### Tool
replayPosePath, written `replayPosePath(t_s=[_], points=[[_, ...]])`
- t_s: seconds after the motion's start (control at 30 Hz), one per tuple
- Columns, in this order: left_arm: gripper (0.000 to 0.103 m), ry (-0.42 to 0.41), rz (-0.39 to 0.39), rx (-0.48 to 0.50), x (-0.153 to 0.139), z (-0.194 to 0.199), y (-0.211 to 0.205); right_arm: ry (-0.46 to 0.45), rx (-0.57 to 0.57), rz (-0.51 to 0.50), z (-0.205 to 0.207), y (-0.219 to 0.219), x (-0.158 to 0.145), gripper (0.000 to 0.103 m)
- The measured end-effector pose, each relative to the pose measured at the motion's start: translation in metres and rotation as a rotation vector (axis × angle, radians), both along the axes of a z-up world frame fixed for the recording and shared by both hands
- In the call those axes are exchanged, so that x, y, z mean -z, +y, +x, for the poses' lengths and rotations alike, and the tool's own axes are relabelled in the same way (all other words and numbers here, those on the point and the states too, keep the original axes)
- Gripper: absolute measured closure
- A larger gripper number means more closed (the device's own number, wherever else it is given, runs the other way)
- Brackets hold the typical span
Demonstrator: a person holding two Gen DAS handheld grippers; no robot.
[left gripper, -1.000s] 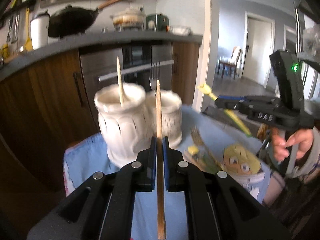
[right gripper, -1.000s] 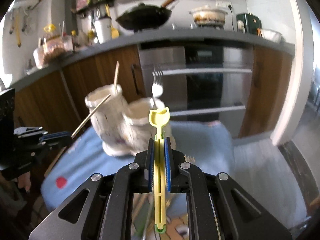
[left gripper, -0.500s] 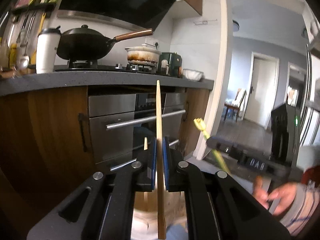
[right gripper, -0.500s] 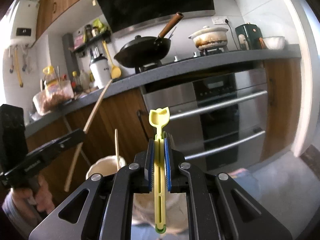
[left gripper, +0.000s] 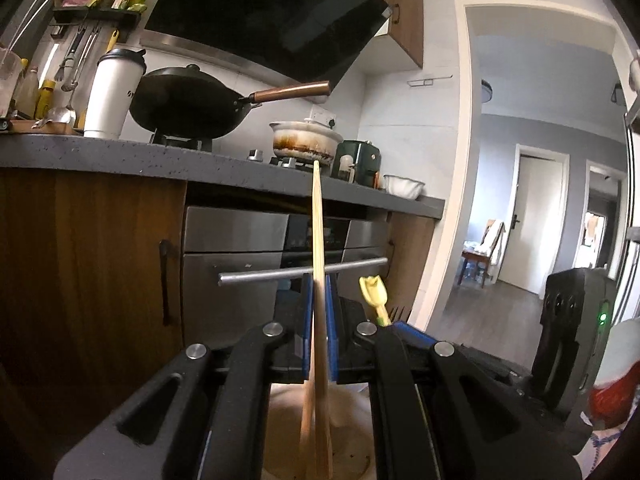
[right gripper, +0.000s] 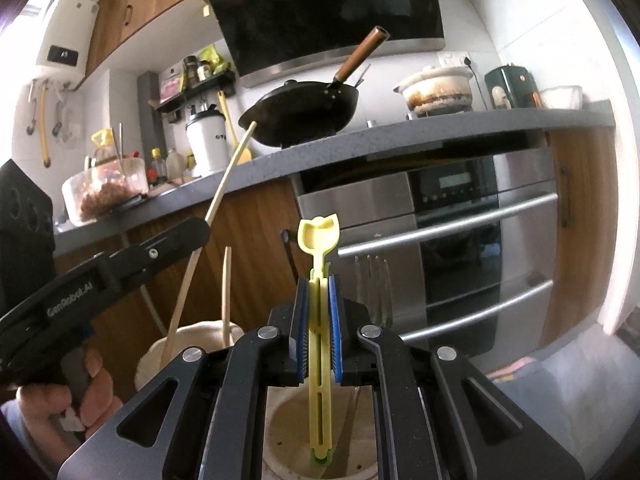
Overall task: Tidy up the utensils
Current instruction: 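Lift both held utensils and carry them over the ceramic pot, then release the chopstick in the taller cup while the right tool releases the yellow utensil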
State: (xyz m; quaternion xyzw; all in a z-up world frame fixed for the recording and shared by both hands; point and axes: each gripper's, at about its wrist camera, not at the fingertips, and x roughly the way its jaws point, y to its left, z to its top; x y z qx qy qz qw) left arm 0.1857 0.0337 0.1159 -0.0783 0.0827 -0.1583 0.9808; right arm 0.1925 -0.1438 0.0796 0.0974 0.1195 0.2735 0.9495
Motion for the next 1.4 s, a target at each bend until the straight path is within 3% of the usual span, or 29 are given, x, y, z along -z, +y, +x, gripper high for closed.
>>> replayPosePath(t_s=[0.3, 0.67, 0.87, 0.9, 0.97, 1.0, 1.03, 1.17, 1.4], points=[[0.097, 0.058, 0.053, -0.016, 0.020, -0.023, 0.008, 0.017, -0.001, -0.075, -0.008, 0.000, 0.011, 0.092], [0.097, 0.114, 0.109, -0.047, 0.023, -0.041, 0.007, 0.129, -0.033, -0.115, -0.012, -0.007, 0.024, 0.092], [0.096, 0.139, 0.123, -0.062, 0.020, -0.046, 0.007, 0.134, -0.035, -0.110, -0.021, -0.013, 0.016, 0.070], [0.093, 0.140, 0.127, -0.063, 0.019, -0.048, 0.007, 0.131, -0.034, -0.106, -0.023, -0.015, 0.015, 0.068], [0.078, 0.143, 0.128, -0.067, 0.019, -0.052, 0.007, 0.126, -0.026, -0.104, -0.029, -0.020, 0.012, 0.065], [0.065, 0.145, 0.128, -0.072, 0.019, -0.055, 0.007, 0.123, -0.015, -0.104, -0.033, -0.023, 0.010, 0.062], [0.061, 0.146, 0.127, -0.073, 0.020, -0.058, 0.007, 0.121, -0.011, -0.102, -0.035, -0.025, 0.009, 0.061], [0.056, 0.162, 0.147, -0.080, 0.025, -0.066, 0.004, 0.121, 0.039, -0.100, -0.050, -0.038, 0.005, 0.048], [0.040, 0.192, 0.178, -0.070, 0.035, -0.086, 0.004, 0.135, 0.085, -0.124, -0.073, -0.063, 0.008, 0.033]])
